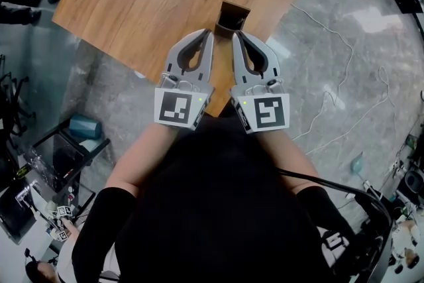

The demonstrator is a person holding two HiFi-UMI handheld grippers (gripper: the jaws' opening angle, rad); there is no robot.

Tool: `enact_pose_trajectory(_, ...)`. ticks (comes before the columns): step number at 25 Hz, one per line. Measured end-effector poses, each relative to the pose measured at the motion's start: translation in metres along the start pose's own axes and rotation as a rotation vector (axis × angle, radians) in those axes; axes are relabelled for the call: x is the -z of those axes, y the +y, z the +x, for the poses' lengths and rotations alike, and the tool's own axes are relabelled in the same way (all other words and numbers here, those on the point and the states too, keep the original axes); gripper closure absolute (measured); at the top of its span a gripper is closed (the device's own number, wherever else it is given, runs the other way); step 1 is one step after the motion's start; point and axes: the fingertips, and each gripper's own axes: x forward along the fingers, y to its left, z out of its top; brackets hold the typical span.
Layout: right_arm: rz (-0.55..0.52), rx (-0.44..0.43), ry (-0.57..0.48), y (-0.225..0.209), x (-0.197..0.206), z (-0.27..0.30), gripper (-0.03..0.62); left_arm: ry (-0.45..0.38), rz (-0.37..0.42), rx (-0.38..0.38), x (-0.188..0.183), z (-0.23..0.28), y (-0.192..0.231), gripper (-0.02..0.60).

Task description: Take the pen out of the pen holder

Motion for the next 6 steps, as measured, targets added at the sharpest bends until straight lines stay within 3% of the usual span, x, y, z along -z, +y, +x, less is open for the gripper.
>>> enact_pose_trajectory(6, -0.002, -0.003, -0.002, 0.0027, -0.0017, 0.0009, 0.582, -0.003, -0.011, 0.012, 0.0000, -0.0015, -0.0030, 0.575)
